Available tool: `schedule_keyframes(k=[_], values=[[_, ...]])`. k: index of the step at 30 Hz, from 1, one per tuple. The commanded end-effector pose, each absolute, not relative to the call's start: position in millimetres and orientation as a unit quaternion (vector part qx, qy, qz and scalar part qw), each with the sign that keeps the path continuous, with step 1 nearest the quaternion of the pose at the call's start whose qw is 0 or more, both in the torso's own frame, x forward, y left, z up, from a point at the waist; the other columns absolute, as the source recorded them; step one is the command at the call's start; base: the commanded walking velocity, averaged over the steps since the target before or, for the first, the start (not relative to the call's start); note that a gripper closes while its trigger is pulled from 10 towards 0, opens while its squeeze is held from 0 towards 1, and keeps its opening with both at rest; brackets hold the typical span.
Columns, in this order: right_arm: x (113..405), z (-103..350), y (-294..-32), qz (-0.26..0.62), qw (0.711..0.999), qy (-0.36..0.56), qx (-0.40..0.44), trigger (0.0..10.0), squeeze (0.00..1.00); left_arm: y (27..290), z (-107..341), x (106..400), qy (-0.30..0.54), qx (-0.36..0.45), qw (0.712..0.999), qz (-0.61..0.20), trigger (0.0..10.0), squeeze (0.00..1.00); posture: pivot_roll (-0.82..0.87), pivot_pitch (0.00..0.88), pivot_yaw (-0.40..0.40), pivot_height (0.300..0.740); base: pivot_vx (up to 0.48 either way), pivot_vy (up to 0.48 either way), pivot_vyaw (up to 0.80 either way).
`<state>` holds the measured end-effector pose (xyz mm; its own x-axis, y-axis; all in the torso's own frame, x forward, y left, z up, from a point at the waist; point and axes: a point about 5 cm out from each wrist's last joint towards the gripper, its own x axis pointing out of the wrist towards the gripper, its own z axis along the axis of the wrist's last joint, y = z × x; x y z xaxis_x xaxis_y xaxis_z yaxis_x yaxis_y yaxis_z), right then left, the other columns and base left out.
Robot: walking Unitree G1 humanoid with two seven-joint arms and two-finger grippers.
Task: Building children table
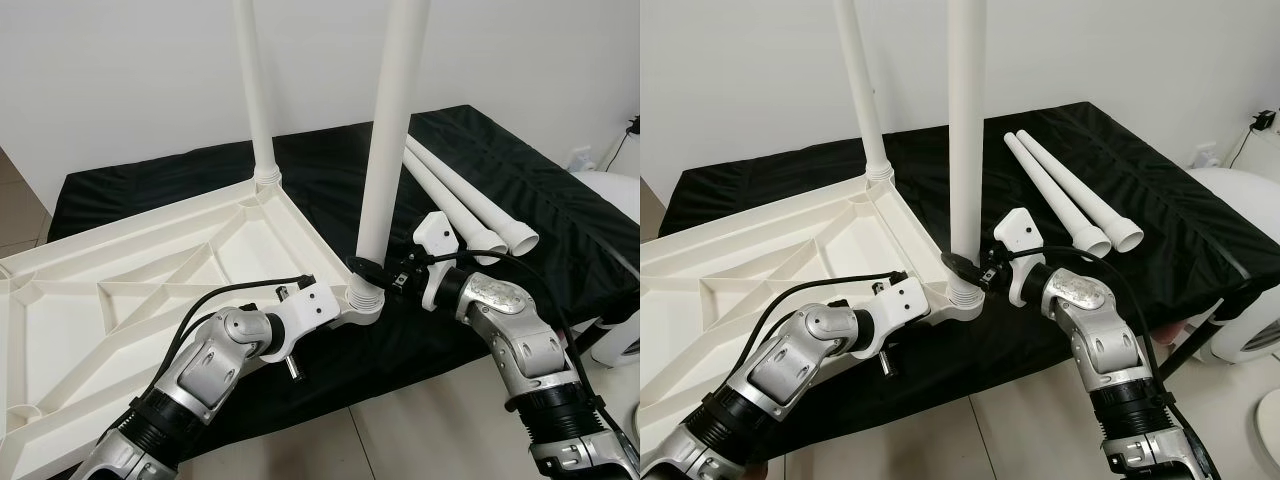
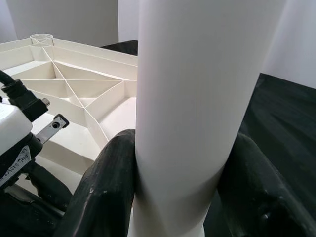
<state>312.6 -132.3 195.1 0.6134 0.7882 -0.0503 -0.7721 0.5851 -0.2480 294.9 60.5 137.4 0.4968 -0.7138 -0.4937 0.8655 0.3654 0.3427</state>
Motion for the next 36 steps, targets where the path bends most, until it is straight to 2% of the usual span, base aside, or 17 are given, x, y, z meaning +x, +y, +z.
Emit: schedule_keyframes(k=[1,24,36], values=[[308,166,-130,0.449,0.885,0.030,-0.120,10.0,0.00,59,155,296,0.073,0.293,0.835,-0.460,10.0,0.00,-0.11,0.061,0.018,0.740,0.000,0.000,0.00],[292,147,-134,0.444,0.888,0.044,-0.115,10.0,0.00,60,157,296,0.073,0.293,0.834,-0.462,10.0,0.00,-0.12,0.079,0.030,0.740,0.000,0.000,0.00],[294,140,-152,0.403,0.909,0.052,-0.094,10.0,0.00,62,159,297,0.074,0.295,0.834,-0.460,10.0,0.00,-0.11,0.088,0.038,0.740,0.000,0.000,0.00]])
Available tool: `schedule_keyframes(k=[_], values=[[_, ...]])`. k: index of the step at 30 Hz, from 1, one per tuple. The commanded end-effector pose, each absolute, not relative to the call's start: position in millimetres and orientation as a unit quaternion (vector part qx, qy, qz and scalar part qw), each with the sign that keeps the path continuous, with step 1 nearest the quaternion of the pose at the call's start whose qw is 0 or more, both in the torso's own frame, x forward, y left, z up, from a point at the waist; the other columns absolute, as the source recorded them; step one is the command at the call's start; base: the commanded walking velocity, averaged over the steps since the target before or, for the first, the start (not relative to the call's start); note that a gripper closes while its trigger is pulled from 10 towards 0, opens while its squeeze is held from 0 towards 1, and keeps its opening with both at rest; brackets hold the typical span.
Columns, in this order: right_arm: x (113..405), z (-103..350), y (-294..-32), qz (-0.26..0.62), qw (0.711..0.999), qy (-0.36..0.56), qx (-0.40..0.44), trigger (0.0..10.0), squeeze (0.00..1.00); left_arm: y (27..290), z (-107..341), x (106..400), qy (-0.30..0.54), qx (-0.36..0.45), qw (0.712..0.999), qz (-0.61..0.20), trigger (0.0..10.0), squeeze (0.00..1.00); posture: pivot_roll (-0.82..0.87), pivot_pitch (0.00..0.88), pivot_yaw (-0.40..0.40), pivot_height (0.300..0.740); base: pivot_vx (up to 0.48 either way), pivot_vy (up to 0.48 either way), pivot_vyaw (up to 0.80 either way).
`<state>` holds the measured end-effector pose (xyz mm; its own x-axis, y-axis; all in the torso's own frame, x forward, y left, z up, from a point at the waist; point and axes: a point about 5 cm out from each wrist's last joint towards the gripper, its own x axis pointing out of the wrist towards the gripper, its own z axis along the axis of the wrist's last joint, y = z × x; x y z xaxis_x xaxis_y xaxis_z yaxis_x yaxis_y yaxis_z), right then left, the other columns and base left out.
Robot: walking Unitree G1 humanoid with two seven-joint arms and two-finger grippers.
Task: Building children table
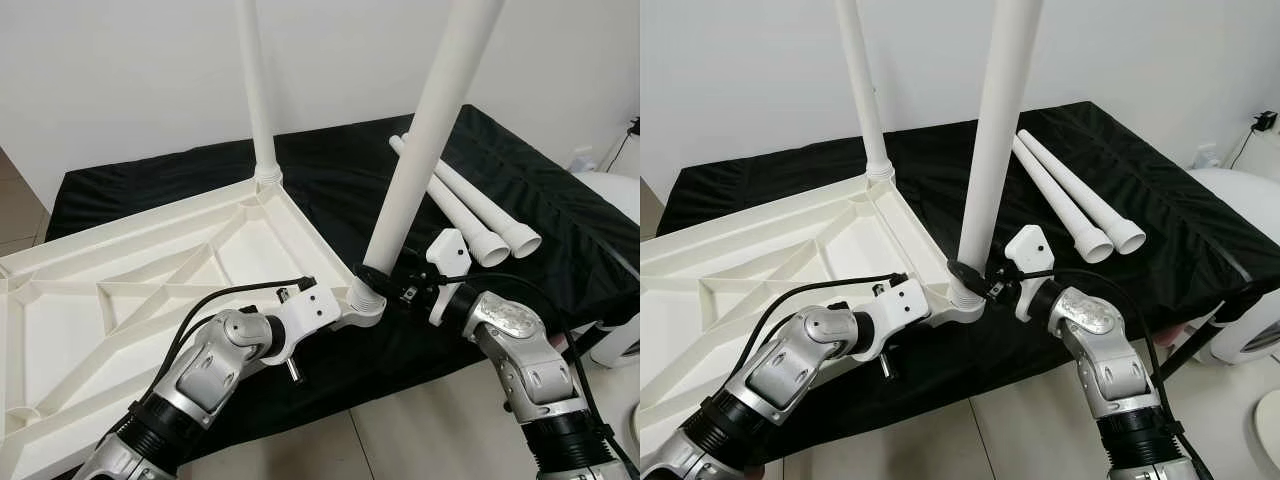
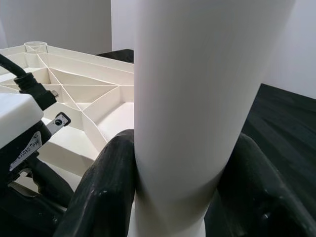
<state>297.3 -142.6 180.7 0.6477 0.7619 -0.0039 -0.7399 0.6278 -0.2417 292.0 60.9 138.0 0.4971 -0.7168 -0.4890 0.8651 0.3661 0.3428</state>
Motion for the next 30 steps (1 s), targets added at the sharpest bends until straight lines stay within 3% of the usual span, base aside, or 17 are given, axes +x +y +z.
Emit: schedule_keyframes(k=[1,30], values=[[297,140,-153,0.399,0.911,0.053,-0.094,10.0,0.00,62,159,298,0.073,0.295,0.834,-0.460,10.0,0.00,-0.12,0.086,0.045,0.740,0.000,0.000,0.00],[321,146,-145,0.422,0.900,0.063,-0.090,10.0,0.00,63,162,297,0.071,0.295,0.834,-0.461,10.0,0.00,-0.11,0.090,0.049,0.740,0.000,0.000,0.00]])
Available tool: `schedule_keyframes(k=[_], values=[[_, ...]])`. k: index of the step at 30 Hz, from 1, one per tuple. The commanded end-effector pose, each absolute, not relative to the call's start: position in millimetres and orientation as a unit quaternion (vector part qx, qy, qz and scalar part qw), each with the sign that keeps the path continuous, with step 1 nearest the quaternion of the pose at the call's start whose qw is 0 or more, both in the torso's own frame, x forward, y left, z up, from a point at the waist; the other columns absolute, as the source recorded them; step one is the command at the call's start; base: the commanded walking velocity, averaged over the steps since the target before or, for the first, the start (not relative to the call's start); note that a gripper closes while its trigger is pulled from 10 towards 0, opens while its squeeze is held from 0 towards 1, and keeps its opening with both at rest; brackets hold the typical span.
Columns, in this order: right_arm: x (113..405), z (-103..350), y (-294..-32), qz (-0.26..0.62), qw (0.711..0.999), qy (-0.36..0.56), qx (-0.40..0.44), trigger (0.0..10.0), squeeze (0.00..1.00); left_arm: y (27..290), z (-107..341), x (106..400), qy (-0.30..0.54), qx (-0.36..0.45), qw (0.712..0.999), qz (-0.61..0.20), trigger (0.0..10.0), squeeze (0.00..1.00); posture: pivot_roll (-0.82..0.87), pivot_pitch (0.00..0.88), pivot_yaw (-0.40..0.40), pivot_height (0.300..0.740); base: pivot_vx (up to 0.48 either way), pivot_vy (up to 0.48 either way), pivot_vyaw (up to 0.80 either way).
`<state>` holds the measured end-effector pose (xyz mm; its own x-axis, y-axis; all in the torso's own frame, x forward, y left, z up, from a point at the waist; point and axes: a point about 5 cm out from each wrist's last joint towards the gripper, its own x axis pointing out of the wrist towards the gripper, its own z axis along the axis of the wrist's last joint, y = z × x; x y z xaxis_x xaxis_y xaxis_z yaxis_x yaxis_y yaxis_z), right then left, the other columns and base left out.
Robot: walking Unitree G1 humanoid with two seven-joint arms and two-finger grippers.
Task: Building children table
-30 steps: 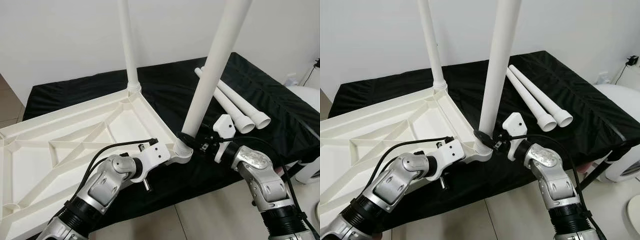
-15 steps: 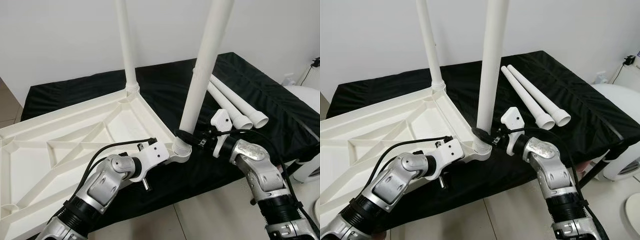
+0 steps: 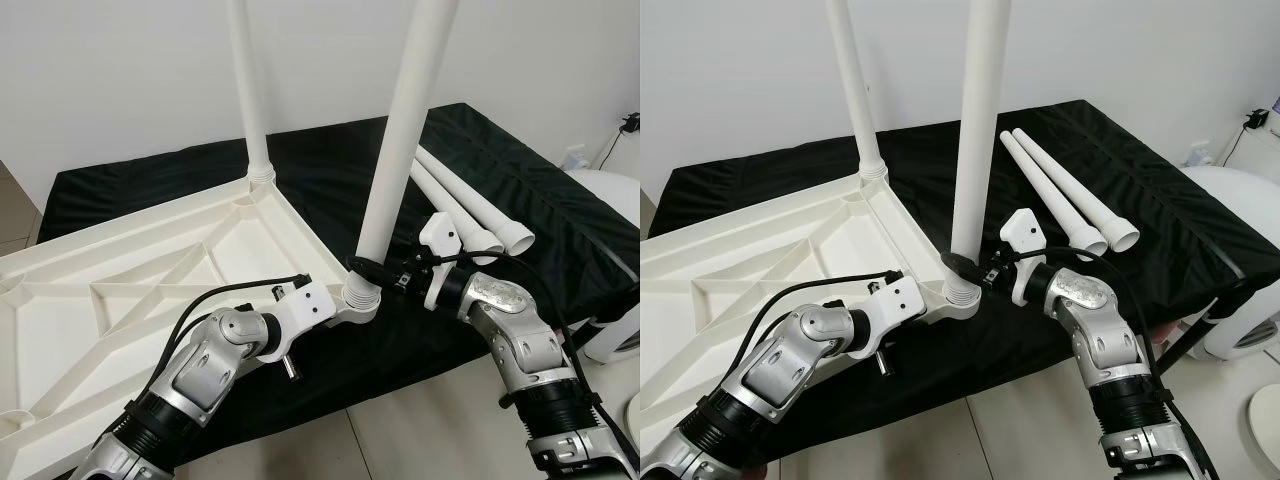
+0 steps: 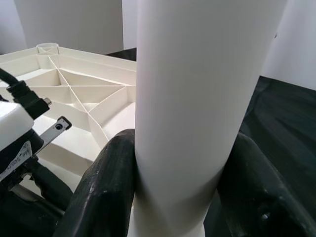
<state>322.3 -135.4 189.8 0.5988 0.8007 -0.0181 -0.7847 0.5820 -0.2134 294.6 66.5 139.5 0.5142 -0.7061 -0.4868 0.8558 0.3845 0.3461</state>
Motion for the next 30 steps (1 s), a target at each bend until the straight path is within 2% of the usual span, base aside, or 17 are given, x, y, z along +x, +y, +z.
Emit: schedule_keyframes(k=[1,30], values=[[322,146,-144,0.421,0.901,0.061,-0.088,10.0,0.00,63,162,297,0.071,0.295,0.834,-0.462,10.0,0.00,-0.11,0.090,0.049,0.740,0.000,0.000,0.00],[306,150,-114,0.414,0.907,0.030,-0.078,10.0,0.00,62,162,296,0.069,0.290,0.837,-0.459,10.0,0.00,-0.11,0.077,0.040,0.740,0.000,0.000,0.00]])
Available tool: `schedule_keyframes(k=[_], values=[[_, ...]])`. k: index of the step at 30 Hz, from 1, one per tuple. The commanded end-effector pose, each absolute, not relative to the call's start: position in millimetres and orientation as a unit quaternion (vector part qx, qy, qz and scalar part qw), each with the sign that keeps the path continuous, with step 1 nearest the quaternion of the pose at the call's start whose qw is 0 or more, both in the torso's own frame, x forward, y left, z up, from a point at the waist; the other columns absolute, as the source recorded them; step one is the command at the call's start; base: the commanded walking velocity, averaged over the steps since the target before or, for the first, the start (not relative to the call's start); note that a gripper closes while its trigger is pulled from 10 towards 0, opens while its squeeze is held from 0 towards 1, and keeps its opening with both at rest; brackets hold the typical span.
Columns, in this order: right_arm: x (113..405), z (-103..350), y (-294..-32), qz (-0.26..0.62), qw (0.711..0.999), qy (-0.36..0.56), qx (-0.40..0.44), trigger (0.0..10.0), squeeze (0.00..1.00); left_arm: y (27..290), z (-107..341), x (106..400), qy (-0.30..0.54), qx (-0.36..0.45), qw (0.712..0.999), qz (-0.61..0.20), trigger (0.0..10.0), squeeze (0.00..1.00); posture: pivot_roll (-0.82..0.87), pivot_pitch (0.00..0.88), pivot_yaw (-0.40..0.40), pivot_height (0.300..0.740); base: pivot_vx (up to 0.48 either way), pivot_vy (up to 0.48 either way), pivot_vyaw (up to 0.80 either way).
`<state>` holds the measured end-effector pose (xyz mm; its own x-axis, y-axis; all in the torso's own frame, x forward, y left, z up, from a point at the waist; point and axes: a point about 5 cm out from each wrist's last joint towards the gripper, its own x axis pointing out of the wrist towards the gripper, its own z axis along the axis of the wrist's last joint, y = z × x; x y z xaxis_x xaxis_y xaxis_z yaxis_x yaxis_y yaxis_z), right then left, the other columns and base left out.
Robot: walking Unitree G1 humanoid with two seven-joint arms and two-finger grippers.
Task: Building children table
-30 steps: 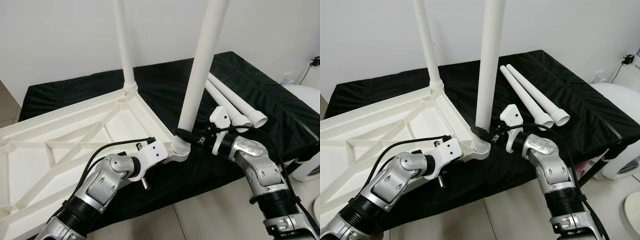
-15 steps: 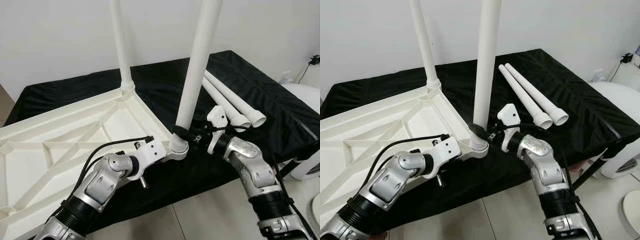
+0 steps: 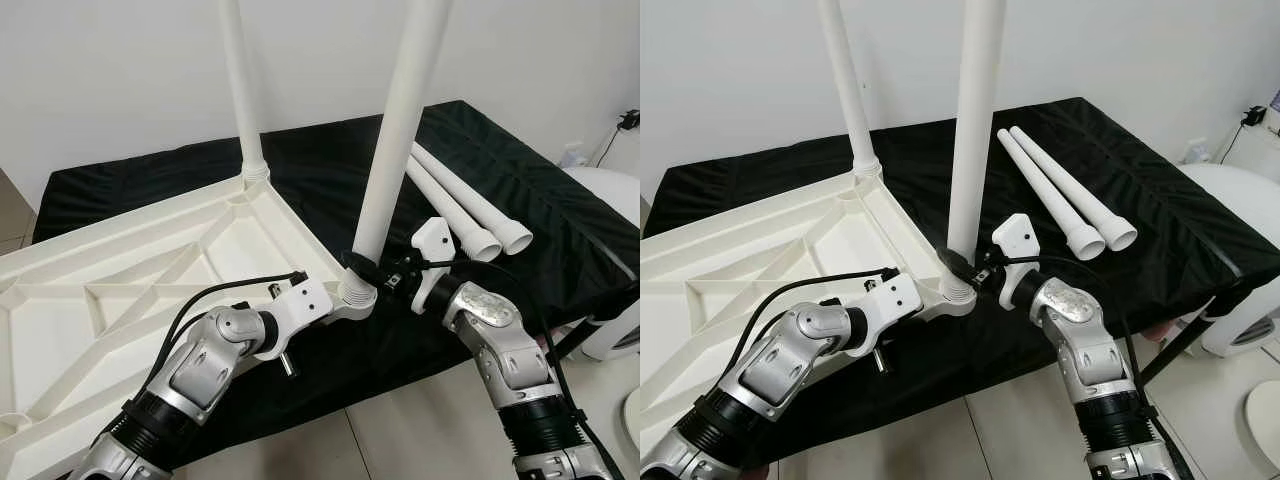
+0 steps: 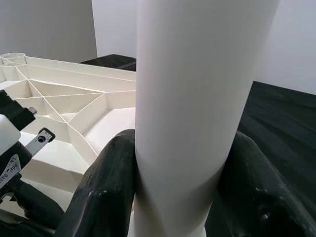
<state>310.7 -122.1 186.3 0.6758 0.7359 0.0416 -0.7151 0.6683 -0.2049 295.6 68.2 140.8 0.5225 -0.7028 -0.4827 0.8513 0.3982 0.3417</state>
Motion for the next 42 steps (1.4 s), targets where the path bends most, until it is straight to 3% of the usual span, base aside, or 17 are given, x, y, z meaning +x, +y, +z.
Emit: schedule_keyframes(k=[1,14,31,35,42], values=[[306,150,-112,0.410,0.908,0.031,-0.075,10.0,0.00,62,162,296,0.068,0.290,0.837,-0.459,10.0,0.00,-0.11,0.078,0.034,0.740,0.000,0.000,0.00],[304,152,-93,0.372,0.926,0.015,-0.063,10.0,0.00,63,164,296,0.069,0.287,0.841,-0.454,10.0,0.00,-0.10,0.092,0.032,0.740,0.000,0.000,0.00],[292,147,-96,0.317,0.947,0.011,-0.055,10.0,0.00,65,165,298,0.068,0.286,0.842,-0.452,10.0,0.00,-0.11,0.095,0.035,0.740,0.000,0.000,0.00],[290,149,-93,0.240,0.970,-0.016,-0.033,10.0,0.00,64,165,298,0.068,0.285,0.842,-0.453,10.0,0.00,-0.12,0.101,0.034,0.740,0.000,0.000,0.00],[287,150,-93,0.202,0.979,-0.030,-0.025,10.0,0.00,64,165,297,0.069,0.285,0.842,-0.453,10.0,0.00,-0.11,0.101,0.034,0.740,0.000,0.000,0.00]])
